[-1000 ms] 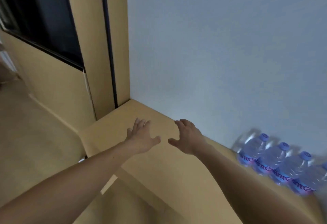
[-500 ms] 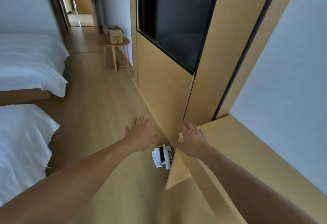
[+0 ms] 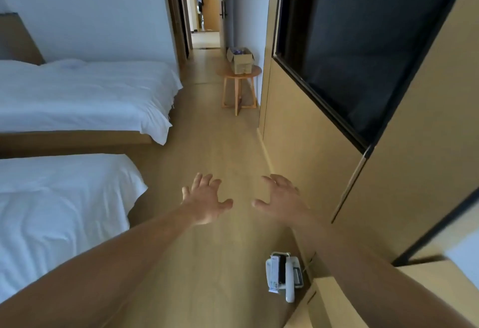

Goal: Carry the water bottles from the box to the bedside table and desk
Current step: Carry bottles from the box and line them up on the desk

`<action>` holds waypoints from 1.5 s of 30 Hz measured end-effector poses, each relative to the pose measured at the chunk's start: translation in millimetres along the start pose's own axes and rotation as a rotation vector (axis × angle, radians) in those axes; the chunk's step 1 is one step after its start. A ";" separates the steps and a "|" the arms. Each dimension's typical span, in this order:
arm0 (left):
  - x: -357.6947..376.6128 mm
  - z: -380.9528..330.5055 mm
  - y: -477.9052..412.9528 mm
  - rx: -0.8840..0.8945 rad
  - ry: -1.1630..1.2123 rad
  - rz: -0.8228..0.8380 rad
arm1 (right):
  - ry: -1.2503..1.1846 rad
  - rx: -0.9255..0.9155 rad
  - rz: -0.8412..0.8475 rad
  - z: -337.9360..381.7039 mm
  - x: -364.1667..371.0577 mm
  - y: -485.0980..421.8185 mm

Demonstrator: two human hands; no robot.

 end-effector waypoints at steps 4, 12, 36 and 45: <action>6.3 13.5 -39.2 -0.058 -0.002 0.022 | -0.011 -0.046 0.041 0.6 7.8 -53.8; -0.8 52.9 -172.3 -0.094 0.032 0.019 | 0.027 -0.097 0.093 10.0 18.6 -192.6; -97.2 75.3 -653.0 -0.058 0.011 -0.007 | -0.021 -0.017 0.123 -55.5 -7.3 -668.0; -121.8 79.4 -812.2 -0.105 0.039 -0.009 | 0.015 -0.075 0.154 -78.2 -26.0 -835.5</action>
Point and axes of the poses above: each hand's wrist, its own y-axis away from the middle knuckle, its own x-axis out of the palm, z = x × y, the point moved 6 cm from there along -y, towards the middle knuckle, and after that the axes turned 5 degrees about -z, right-handed, at the moved point
